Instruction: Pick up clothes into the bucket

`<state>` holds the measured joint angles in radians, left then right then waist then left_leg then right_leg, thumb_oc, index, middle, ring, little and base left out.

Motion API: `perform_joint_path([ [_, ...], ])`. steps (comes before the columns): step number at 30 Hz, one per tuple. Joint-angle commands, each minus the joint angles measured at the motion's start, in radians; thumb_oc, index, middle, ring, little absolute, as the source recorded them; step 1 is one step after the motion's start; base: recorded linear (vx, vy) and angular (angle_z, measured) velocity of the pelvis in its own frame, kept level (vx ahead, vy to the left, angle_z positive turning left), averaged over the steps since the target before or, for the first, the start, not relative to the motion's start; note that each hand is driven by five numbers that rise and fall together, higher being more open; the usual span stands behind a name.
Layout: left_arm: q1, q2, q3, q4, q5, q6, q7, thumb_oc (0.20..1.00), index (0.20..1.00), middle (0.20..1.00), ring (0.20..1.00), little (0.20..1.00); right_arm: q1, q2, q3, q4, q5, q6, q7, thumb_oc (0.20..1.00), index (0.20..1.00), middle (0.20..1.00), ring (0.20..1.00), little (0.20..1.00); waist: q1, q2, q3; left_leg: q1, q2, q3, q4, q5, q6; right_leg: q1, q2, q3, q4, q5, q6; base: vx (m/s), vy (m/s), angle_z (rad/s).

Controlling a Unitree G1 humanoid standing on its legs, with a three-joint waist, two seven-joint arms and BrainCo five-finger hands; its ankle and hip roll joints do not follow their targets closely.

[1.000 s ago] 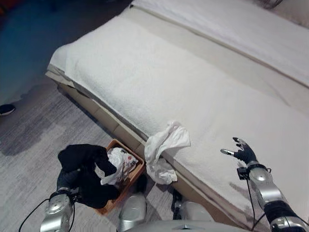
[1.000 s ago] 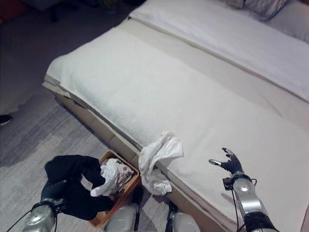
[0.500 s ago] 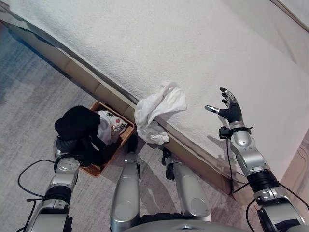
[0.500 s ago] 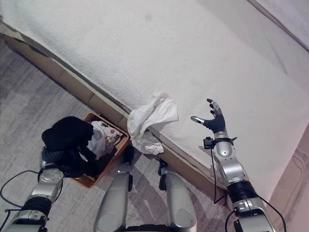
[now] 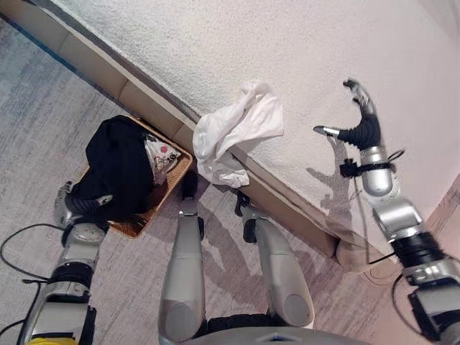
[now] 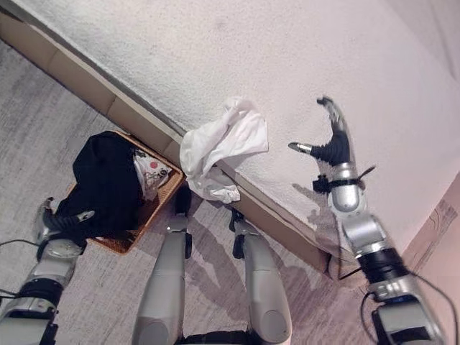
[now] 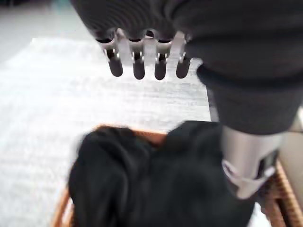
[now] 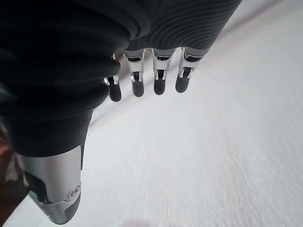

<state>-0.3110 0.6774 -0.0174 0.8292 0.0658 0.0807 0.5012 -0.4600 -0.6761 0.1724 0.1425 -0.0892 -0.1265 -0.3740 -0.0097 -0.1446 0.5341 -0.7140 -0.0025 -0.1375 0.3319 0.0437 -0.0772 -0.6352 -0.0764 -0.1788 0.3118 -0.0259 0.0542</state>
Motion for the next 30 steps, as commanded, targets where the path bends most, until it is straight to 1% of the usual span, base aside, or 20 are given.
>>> perform_joint_path([
  [1, 0.022, 0.032, 0.027, 0.01, 0.043, 0.013, -0.002, 1.0, 1.0, 1.0, 1.0, 1.0, -0.011, -0.038, 0.028, -0.054, -0.086, 0.003, -0.014, 1.0, 1.0, 1.0, 1.0, 1.0, 0.0, -0.019, -0.014, -0.027, -0.037, 0.027, 0.08, -0.062, 0.066, -0.008, -0.038, 0.024, -0.052, 0.084, 0.054, 0.0, 0.0, 0.0],
  [7, 0.042, 0.011, -0.015, -0.009, 0.113, 0.031, -0.022, 1.0, 1.0, 1.0, 1.0, 1.0, -0.065, -0.038, 0.081, -0.019, -0.115, 0.013, 0.003, 1.0, 1.0, 1.0, 1.0, 1.0, 0.012, -0.008, -0.014, -0.027, -0.043, 0.026, 0.068, -0.061, 0.066, -0.01, -0.039, 0.023, -0.061, 0.085, 0.052, 0.0, 0.0, 0.0],
  [10, 0.046, -0.01, -0.017, -0.003, 0.099, 0.027, -0.022, 1.0, 1.0, 1.0, 1.0, 1.0, -0.089, -0.037, 0.105, -0.002, -0.125, 0.022, 0.011, 1.0, 1.0, 1.0, 1.0, 1.0, 0.016, -0.004, -0.014, -0.026, -0.045, 0.028, 0.06, -0.058, 0.066, -0.009, -0.04, 0.024, -0.065, 0.087, 0.052, 0.0, 0.0, 0.0],
  [12, 0.066, -0.043, -0.005, -0.012, 0.055, 0.006, -0.006, 1.0, 1.0, 1.0, 1.0, 1.0, -0.108, -0.041, 0.128, 0.017, -0.158, 0.032, 0.011, 1.0, 1.0, 1.0, 1.0, 1.0, 0.022, 0.001, -0.014, -0.025, -0.047, 0.028, 0.053, -0.057, 0.066, -0.011, -0.041, 0.023, -0.066, 0.087, 0.05, 0.0, 0.0, 0.0],
  [15, 0.11, -0.107, 0.013, -0.071, -0.034, -0.048, 0.032, 1.0, 1.0, 1.0, 1.0, 1.0, -0.149, -0.066, 0.174, 0.062, -0.23, 0.058, 0.015, 1.0, 1.0, 1.0, 1.0, 1.0, 0.034, 0.011, -0.014, -0.021, -0.052, 0.026, 0.047, -0.057, 0.066, -0.011, -0.043, 0.022, -0.065, 0.084, 0.05, 0.0, 0.0, 0.0],
  [16, 0.146, -0.151, 0.008, -0.119, -0.084, -0.088, 0.038, 1.0, 1.0, 1.0, 1.0, 1.0, -0.19, -0.089, 0.218, 0.12, -0.281, 0.084, 0.024, 1.0, 1.0, 1.0, 1.0, 1.0, 0.047, 0.023, -0.014, -0.023, -0.058, 0.025, 0.047, -0.057, 0.066, -0.016, -0.047, 0.023, -0.057, 0.08, 0.049, 0.0, 0.0, 0.0],
  [17, 0.161, -0.167, -0.002, -0.151, -0.093, -0.106, 0.035, 1.0, 1.0, 1.0, 1.0, 1.0, -0.216, -0.101, 0.242, 0.153, -0.307, 0.094, 0.024, 1.0, 1.0, 1.0, 1.0, 1.0, 0.053, 0.03, -0.014, -0.027, -0.062, 0.024, 0.049, -0.056, 0.066, -0.02, -0.05, 0.022, -0.049, 0.077, 0.047, 0.0, 0.0, 0.0],
  [19, 0.177, -0.184, -0.008, -0.163, -0.1, -0.111, 0.032, 1.0, 1.0, 1.0, 1.0, 1.0, -0.239, -0.107, 0.26, 0.185, -0.325, 0.101, 0.021, 1.0, 1.0, 1.0, 1.0, 1.0, 0.055, 0.037, -0.014, -0.032, -0.065, 0.024, 0.053, -0.058, 0.067, -0.026, -0.052, 0.024, -0.039, 0.073, 0.046, 0.0, 0.0, 0.0],
  [22, 0.221, -0.226, -0.046, -0.246, -0.125, -0.139, 0.02, 1.0, 1.0, 1.0, 1.0, 1.0, -0.304, -0.115, 0.311, 0.285, -0.378, 0.132, 0.021, 1.0, 1.0, 1.0, 1.0, 1.0, 0.074, 0.062, -0.014, -0.055, -0.081, 0.022, 0.071, -0.061, 0.07, -0.055, -0.061, 0.027, 0.0, 0.055, 0.041, -0.01, -0.031, 0.06],
  [24, 0.235, -0.248, -0.08, -0.265, -0.143, -0.155, 0.003, 1.0, 1.0, 1.0, 1.0, 1.0, -0.356, -0.106, 0.352, 0.372, -0.405, 0.15, 0.014, 1.0, 1.0, 1.0, 1.0, 1.0, 0.086, 0.082, -0.014, -0.076, -0.091, 0.017, 0.088, -0.064, 0.074, -0.082, -0.067, 0.026, 0.039, 0.039, 0.034, -0.01, -0.034, 0.16],
  [28, 0.245, -0.262, -0.159, -0.291, -0.15, -0.169, -0.035, 1.0, 1.0, 1.0, 1.0, 1.0, -0.472, -0.087, 0.434, 0.521, -0.432, 0.177, 0.009, 1.0, 1.0, 1.0, 1.0, 1.0, 0.107, 0.115, -0.014, -0.12, -0.105, 0.007, 0.12, -0.064, 0.076, -0.137, -0.079, 0.026, 0.106, 0.015, 0.025, -0.01, -0.044, 0.16],
  [30, 0.24, -0.269, -0.187, -0.281, -0.165, -0.175, -0.054, 1.0, 1.0, 1.0, 1.0, 1.0, -0.526, -0.076, 0.475, 0.589, -0.435, 0.181, 0.009, 1.0, 1.0, 1.0, 1.0, 1.0, 0.112, 0.128, -0.014, -0.139, -0.11, 0.001, 0.128, -0.062, 0.074, -0.16, -0.085, 0.024, 0.13, 0.007, 0.021, -0.01, -0.044, 0.17],
])
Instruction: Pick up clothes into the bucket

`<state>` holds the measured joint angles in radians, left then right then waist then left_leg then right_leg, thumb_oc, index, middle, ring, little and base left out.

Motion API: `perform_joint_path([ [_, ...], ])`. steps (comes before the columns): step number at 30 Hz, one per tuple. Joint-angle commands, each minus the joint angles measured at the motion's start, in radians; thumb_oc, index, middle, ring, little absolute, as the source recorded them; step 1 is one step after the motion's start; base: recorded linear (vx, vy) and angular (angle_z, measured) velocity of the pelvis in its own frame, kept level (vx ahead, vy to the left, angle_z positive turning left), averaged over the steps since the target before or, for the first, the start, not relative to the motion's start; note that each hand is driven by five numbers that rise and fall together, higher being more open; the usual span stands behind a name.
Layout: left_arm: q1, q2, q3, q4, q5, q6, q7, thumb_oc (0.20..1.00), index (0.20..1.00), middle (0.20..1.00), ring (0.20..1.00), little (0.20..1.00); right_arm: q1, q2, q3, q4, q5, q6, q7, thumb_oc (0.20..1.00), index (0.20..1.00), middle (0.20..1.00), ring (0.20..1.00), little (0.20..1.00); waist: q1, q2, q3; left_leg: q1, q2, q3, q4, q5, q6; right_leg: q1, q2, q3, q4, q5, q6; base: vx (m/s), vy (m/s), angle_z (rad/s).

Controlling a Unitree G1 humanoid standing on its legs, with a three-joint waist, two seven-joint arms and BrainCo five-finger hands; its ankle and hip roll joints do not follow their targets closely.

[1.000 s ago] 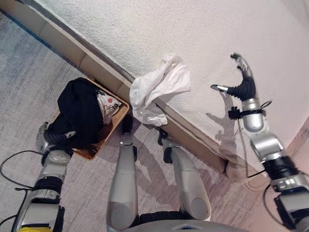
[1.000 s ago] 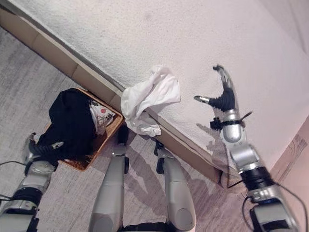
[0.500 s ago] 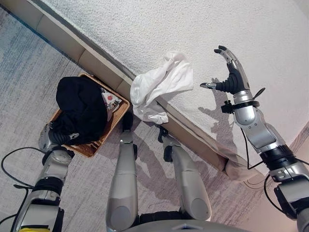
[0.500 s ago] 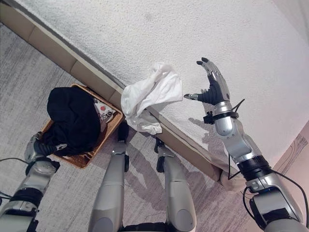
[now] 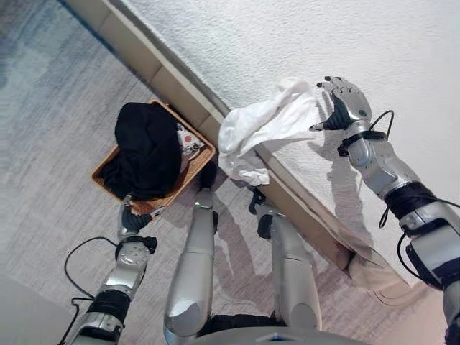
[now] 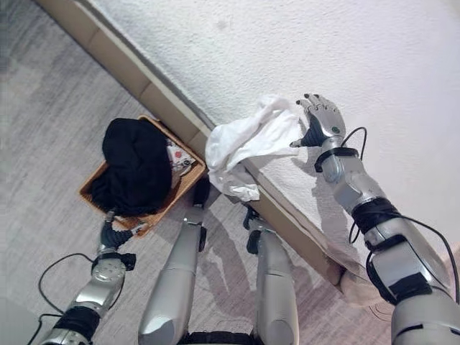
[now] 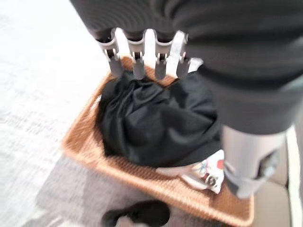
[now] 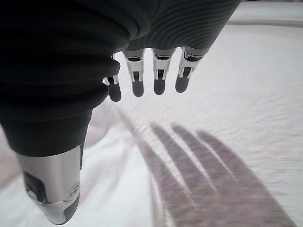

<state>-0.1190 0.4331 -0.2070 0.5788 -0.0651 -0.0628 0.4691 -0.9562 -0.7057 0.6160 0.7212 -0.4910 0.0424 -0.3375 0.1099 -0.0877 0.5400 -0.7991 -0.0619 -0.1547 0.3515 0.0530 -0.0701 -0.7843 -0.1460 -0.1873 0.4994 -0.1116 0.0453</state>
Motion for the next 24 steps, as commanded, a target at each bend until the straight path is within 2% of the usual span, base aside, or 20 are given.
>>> perform_joint_path([
  [1, 0.04, -0.025, -0.012, -0.029, -0.035, -0.033, -0.022, 1.0, 1.0, 1.0, 1.0, 1.0, -0.056, -0.038, 0.046, 0.038, -0.031, 0.018, -0.029, 1.0, 1.0, 1.0, 1.0, 1.0, -0.005, 0.077, -0.02, -0.062, -0.052, 0.015, 0.108, -0.068, 0.066, -0.022, -0.017, 0.032, -0.049, 0.09, 0.03, 0.07, -0.066, 0.14],
  [2, 0.042, -0.028, -0.028, -0.026, -0.04, -0.035, -0.028, 1.0, 1.0, 1.0, 1.0, 1.0, -0.068, -0.031, 0.058, 0.066, -0.028, 0.021, -0.031, 1.0, 1.0, 1.0, 1.0, 1.0, 0.0, 0.082, -0.02, -0.045, -0.051, 0.008, 0.114, -0.1, 0.062, -0.012, -0.016, 0.038, -0.03, 0.055, 0.037, 0.07, -0.069, 0.16],
  [7, 0.015, -0.043, -0.093, 0.0, -0.059, -0.037, -0.041, 1.0, 1.0, 1.0, 1.0, 1.0, -0.152, 0.027, 0.11, 0.207, -0.018, 0.037, -0.046, 1.0, 1.0, 1.0, 1.0, 1.0, 0.008, 0.108, -0.02, -0.069, -0.055, -0.007, 0.092, -0.08, 0.056, -0.046, -0.025, 0.026, -0.014, 0.047, 0.035, 0.02, -0.051, 0.09],
  [15, -0.021, -0.058, -0.138, 0.013, -0.074, -0.042, -0.029, 1.0, 1.0, 1.0, 1.0, 1.0, -0.166, 0.084, 0.091, 0.23, 0.021, 0.032, -0.087, 1.0, 1.0, 1.0, 1.0, 1.0, 0.012, 0.125, -0.02, -0.066, -0.058, -0.023, 0.047, -0.055, 0.051, -0.05, -0.03, 0.012, -0.022, 0.045, 0.038, 0.01, -0.03, 0.05],
  [18, -0.035, -0.058, -0.145, 0.013, -0.078, -0.045, -0.026, 1.0, 1.0, 1.0, 1.0, 1.0, -0.18, 0.101, 0.108, 0.258, 0.021, 0.033, -0.074, 1.0, 1.0, 1.0, 1.0, 1.0, 0.017, 0.128, -0.02, -0.062, -0.059, -0.028, 0.03, -0.05, 0.05, -0.05, -0.03, 0.01, -0.025, 0.045, 0.04, 0.0, -0.006, 0.01],
  [19, -0.036, -0.057, -0.148, 0.012, -0.079, -0.046, -0.026, 1.0, 1.0, 1.0, 1.0, 1.0, -0.189, 0.108, 0.12, 0.274, 0.018, 0.035, -0.064, 0.944, 0.944, 0.944, 0.944, 0.944, 0.018, 0.129, -0.02, -0.062, -0.058, -0.029, 0.028, -0.048, 0.049, -0.051, -0.03, 0.009, -0.025, 0.044, 0.039, 0.0, 0.0, 0.0],
  [20, -0.041, -0.057, -0.15, 0.012, -0.082, -0.046, -0.027, 1.0, 1.0, 1.0, 1.0, 1.0, -0.194, 0.116, 0.13, 0.293, 0.019, 0.034, -0.049, 0.598, 0.598, 0.598, 0.598, 0.598, 0.019, 0.13, -0.02, -0.061, -0.058, -0.032, 0.025, -0.047, 0.049, -0.051, -0.031, 0.007, -0.026, 0.045, 0.039, 0.0, 0.0, 0.0],
  [21, -0.044, -0.057, -0.151, 0.013, -0.084, -0.046, -0.028, 1.0, 1.0, 1.0, 1.0, 1.0, -0.2, 0.12, 0.141, 0.31, 0.015, 0.035, -0.036, 0.2, 0.2, 0.2, 0.2, 0.2, 0.02, 0.13, -0.02, -0.059, -0.058, -0.034, 0.021, -0.045, 0.048, -0.05, -0.032, 0.006, -0.028, 0.046, 0.04, 0.0, 0.0, 0.0],
  [24, -0.046, -0.057, -0.155, 0.013, -0.084, -0.044, -0.03, 1.0, 1.0, 1.0, 1.0, 1.0, -0.204, 0.129, 0.138, 0.31, 0.029, 0.032, -0.028, 0.2, 0.2, 0.2, 0.2, 0.2, 0.018, 0.127, -0.02, -0.057, -0.058, -0.035, 0.014, -0.04, 0.047, -0.047, -0.03, 0.004, -0.032, 0.046, 0.039, 0.0, 0.0, 0.0],
])
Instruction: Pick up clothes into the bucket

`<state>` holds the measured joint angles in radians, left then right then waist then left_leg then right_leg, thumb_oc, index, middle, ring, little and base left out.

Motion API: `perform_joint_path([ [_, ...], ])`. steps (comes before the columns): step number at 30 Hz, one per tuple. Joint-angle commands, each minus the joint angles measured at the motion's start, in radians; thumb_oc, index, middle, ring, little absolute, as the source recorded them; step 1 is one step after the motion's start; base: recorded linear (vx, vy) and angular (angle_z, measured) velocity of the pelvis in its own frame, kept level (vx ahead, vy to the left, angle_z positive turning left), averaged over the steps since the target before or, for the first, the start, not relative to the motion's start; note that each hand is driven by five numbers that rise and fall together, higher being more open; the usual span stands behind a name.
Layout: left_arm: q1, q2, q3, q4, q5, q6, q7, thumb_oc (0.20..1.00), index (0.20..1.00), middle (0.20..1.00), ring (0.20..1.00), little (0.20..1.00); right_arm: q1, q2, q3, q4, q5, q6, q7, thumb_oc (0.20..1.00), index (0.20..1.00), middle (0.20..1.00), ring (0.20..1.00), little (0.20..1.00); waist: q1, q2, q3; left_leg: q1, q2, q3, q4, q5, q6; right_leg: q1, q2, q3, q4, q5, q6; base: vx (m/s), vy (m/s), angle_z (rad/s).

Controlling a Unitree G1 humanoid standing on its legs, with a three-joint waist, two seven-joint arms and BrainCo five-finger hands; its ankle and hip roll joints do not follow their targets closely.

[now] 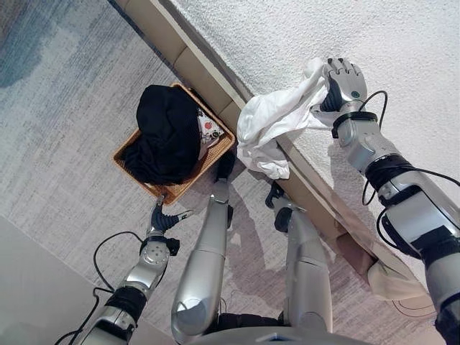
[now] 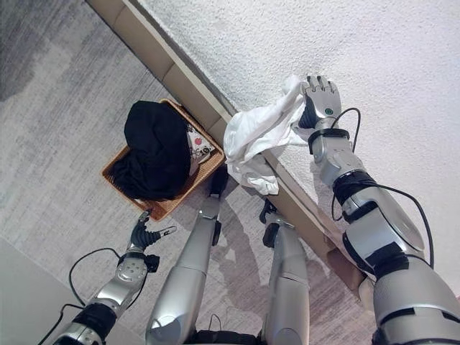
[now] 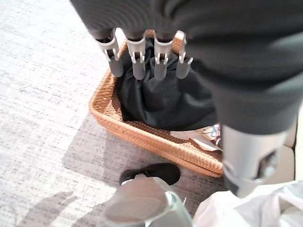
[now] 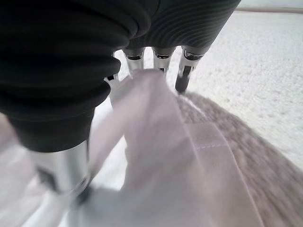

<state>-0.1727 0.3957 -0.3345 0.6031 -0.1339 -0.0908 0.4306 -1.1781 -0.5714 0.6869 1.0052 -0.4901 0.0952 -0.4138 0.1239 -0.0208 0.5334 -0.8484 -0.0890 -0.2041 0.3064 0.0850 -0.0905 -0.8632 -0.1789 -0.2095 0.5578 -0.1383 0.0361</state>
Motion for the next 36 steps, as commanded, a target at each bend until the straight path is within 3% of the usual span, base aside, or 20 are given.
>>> perform_joint_path([
  [1, 0.006, -0.021, -0.028, -0.012, -0.015, -0.015, 0.009, 1.0, 1.0, 1.0, 1.0, 1.0, 0.021, -0.006, 0.064, 0.019, 0.035, -0.021, 0.047, 0.2, 0.2, 0.2, 0.2, 0.2, 0.004, 0.058, -0.013, -0.008, -0.031, 0.013, 0.06, -0.07, 0.067, 0.032, 0.003, 0.027, -0.092, 0.073, 0.048, 0.0, -0.014, 0.04],
  [5, 0.001, -0.023, -0.029, -0.003, -0.013, -0.011, 0.008, 1.0, 1.0, 1.0, 1.0, 1.0, 0.032, -0.02, 0.04, 0.009, 0.056, -0.024, 0.025, 0.2, 0.2, 0.2, 0.2, 0.2, 0.0, 0.052, -0.013, 0.011, -0.029, 0.008, 0.042, -0.064, 0.065, 0.049, 0.006, 0.022, -0.108, 0.08, 0.049, -0.02, -0.007, 0.04],
  [6, -0.008, -0.022, -0.024, -0.002, -0.011, -0.011, 0.007, 1.0, 1.0, 1.0, 1.0, 1.0, 0.025, -0.029, 0.032, -0.007, 0.061, -0.024, 0.02, 0.2, 0.2, 0.2, 0.2, 0.2, -0.002, 0.051, -0.013, -0.007, -0.028, 0.009, 0.032, -0.029, 0.066, 0.035, 0.005, 0.013, -0.125, 0.114, 0.042, -0.01, -0.009, 0.07],
  [7, -0.002, -0.024, -0.025, 0.003, -0.012, -0.01, 0.008, 1.0, 1.0, 1.0, 1.0, 1.0, 0.038, -0.033, 0.025, -0.019, 0.069, -0.025, 0.014, 0.2, 0.2, 0.2, 0.2, 0.2, -0.004, 0.046, -0.013, 0.023, -0.026, 0.009, 0.035, -0.062, 0.064, 0.059, 0.008, 0.023, -0.119, 0.087, 0.05, -0.08, 0.022, 0.09],
  [8, -0.01, -0.022, -0.019, 0.007, -0.012, -0.008, 0.008, 1.0, 1.0, 1.0, 1.0, 1.0, 0.032, -0.046, 0.015, -0.037, 0.075, -0.024, 0.008, 0.2, 0.2, 0.2, 0.2, 0.2, -0.008, 0.042, -0.013, 0.005, -0.026, 0.012, 0.027, -0.028, 0.065, 0.047, 0.008, 0.016, -0.137, 0.122, 0.043, -0.02, -0.009, 0.09],
  [14, -0.012, -0.015, -0.006, 0.03, -0.007, -0.002, -0.002, 1.0, 1.0, 1.0, 1.0, 1.0, 0.03, -0.109, -0.01, -0.093, 0.093, -0.023, -0.009, 0.2, 0.2, 0.2, 0.2, 0.2, -0.02, 0.013, -0.013, 0.054, -0.014, 0.023, 0.019, -0.032, 0.063, 0.1, 0.017, 0.02, -0.176, 0.14, 0.046, -0.02, 0.004, 0.02],
  [16, -0.011, -0.006, 0.005, 0.045, -0.001, 0.001, -0.015, 1.0, 1.0, 1.0, 1.0, 1.0, 0.026, -0.163, -0.04, -0.164, 0.122, -0.031, -0.023, 0.2, 0.2, 0.2, 0.2, 0.2, -0.031, -0.004, -0.013, 0.126, -0.002, 0.034, 0.003, -0.037, 0.061, 0.17, 0.026, 0.028, -0.203, 0.147, 0.048, -0.02, 0.01, -0.05],
  [24, 0.005, 0.013, 0.049, 0.035, -0.007, -0.003, -0.043, 1.0, 1.0, 1.0, 1.0, 1.0, 0.058, -0.267, -0.153, -0.316, 0.185, -0.052, -0.056, 0.2, 0.2, 0.2, 0.2, 0.2, -0.051, -0.016, -0.014, 0.329, 0.01, 0.055, -0.035, -0.058, 0.065, 0.366, 0.036, 0.049, -0.243, 0.142, 0.052, 0.02, 0.023, -0.1],
  [36, 0.075, 0.063, 0.124, -0.175, -0.04, -0.039, -0.105, 1.0, 1.0, 1.0, 1.0, 1.0, 0.199, -0.323, -0.328, -0.512, 0.191, -0.076, -0.058, 0.2, 0.2, 0.2, 0.2, 0.2, -0.078, -0.013, -0.182, 0.564, 0.046, 0.077, -0.194, -0.041, 0.064, 0.587, 0.07, 0.047, -0.377, 0.147, 0.061, 0.08, -0.002, -0.14],
])
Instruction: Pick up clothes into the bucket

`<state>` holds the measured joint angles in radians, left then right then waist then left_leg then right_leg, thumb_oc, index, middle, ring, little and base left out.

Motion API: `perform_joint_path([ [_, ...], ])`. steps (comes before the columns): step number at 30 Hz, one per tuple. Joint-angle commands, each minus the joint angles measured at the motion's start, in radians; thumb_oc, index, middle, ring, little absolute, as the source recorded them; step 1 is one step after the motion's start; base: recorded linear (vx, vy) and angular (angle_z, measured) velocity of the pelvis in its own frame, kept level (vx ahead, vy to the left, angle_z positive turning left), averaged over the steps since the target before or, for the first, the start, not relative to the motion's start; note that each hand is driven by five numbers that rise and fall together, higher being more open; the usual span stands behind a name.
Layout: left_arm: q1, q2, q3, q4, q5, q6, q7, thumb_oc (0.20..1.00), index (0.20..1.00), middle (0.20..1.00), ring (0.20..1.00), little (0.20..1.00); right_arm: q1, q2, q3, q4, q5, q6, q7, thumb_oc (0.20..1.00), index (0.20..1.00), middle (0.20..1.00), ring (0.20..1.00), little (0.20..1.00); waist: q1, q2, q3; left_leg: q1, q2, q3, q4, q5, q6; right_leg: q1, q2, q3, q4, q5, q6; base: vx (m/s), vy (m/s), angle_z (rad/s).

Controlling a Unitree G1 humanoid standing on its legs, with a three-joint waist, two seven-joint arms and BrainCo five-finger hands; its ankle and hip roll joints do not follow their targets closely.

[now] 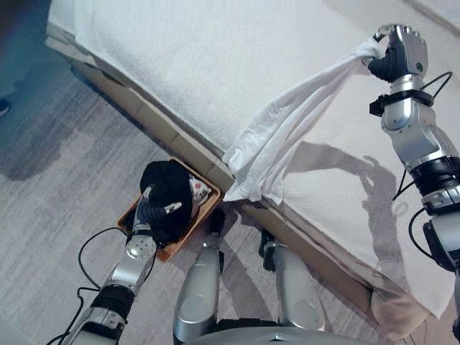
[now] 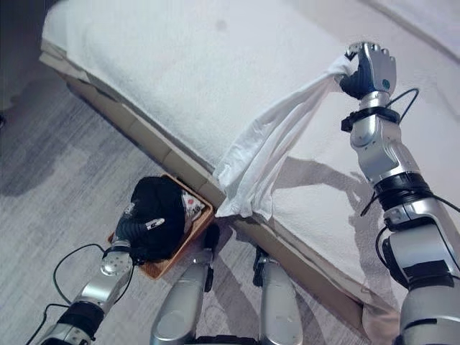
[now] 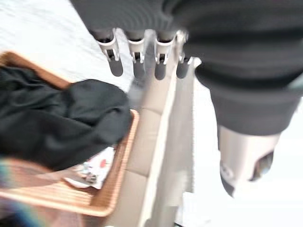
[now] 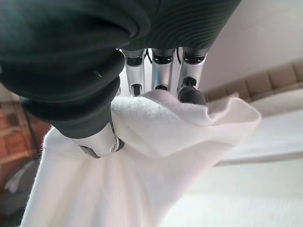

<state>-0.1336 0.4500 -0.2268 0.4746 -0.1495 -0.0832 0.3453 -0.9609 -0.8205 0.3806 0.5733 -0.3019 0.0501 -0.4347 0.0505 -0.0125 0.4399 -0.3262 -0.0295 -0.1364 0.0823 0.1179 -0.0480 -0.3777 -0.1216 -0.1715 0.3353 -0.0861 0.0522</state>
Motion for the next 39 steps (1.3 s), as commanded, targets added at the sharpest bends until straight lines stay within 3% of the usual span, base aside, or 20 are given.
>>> perform_joint_path([
  [1, 0.037, 0.012, 0.012, -0.069, -0.025, -0.048, -0.031, 1.0, 1.0, 1.0, 1.0, 1.0, -0.004, -0.075, -0.035, -0.085, 0.005, -0.037, -0.037, 0.2, 0.2, 0.2, 0.2, 0.2, -0.006, -0.022, -0.106, 0.056, -0.01, 0.011, 0.019, -0.068, 0.021, 0.117, 0.013, 0.005, -0.17, 0.1, 0.046, 0.11, -0.02, -0.01],
  [8, 0.028, 0.033, 0.042, -0.309, -0.099, -0.068, -0.088, 1.0, 1.0, 1.0, 1.0, 1.0, 0.107, -0.066, -0.126, -0.26, 0.018, -0.08, 0.0, 0.2, 0.2, 0.2, 0.2, 0.2, -0.028, -0.032, -0.224, 0.17, 0.007, 0.029, -0.053, -0.07, 0.014, 0.229, 0.034, 0.007, -0.246, 0.098, 0.049, 0.1, -0.023, -0.03],
  [15, -0.043, 0.065, 0.019, -0.433, -0.094, -0.051, -0.132, 1.0, 1.0, 1.0, 1.0, 1.0, 0.144, -0.05, -0.126, -0.378, 0.089, -0.112, 0.083, 0.2, 0.2, 0.2, 0.2, 0.2, -0.052, -0.043, -0.308, 0.251, 0.02, 0.064, -0.085, -0.086, 0.014, 0.307, 0.047, 0.027, -0.305, 0.108, 0.056, 0.1, -0.008, -0.09],
  [21, -0.185, 0.037, -0.067, -0.407, -0.146, -0.023, -0.171, 1.0, 1.0, 1.0, 1.0, 1.0, 0.183, -0.013, -0.1, -0.469, 0.244, -0.133, 0.193, 0.2, 0.2, 0.2, 0.2, 0.2, -0.084, -0.045, -0.377, 0.317, 0.025, 0.095, -0.101, -0.105, 0.012, 0.368, 0.049, 0.049, -0.327, 0.105, 0.059, 0.08, 0.0, -0.19],
  [25, -0.306, 0.049, -0.12, -0.376, -0.066, -0.009, -0.18, 1.0, 1.0, 1.0, 1.0, 1.0, 0.225, 0.006, -0.087, -0.565, 0.373, -0.145, 0.286, 0.2, 0.2, 0.2, 0.2, 0.2, -0.104, -0.041, -0.412, 0.351, 0.028, 0.112, -0.112, -0.112, 0.01, 0.396, 0.048, 0.061, -0.335, 0.101, 0.06, 0.04, 0.006, -0.15],
  [39, -0.341, 0.007, -0.236, -0.305, -0.06, 0.02, -0.29, 1.0, 1.0, 1.0, 1.0, 1.0, 0.236, 0.065, -0.009, -0.763, 0.571, -0.167, 0.445, 0.2, 0.2, 0.2, 0.2, 0.2, -0.126, -0.028, -0.45, 0.381, 0.029, 0.153, -0.125, -0.109, 0.014, 0.412, 0.048, 0.092, -0.364, 0.129, 0.064, -0.01, 0.008, -0.11],
])
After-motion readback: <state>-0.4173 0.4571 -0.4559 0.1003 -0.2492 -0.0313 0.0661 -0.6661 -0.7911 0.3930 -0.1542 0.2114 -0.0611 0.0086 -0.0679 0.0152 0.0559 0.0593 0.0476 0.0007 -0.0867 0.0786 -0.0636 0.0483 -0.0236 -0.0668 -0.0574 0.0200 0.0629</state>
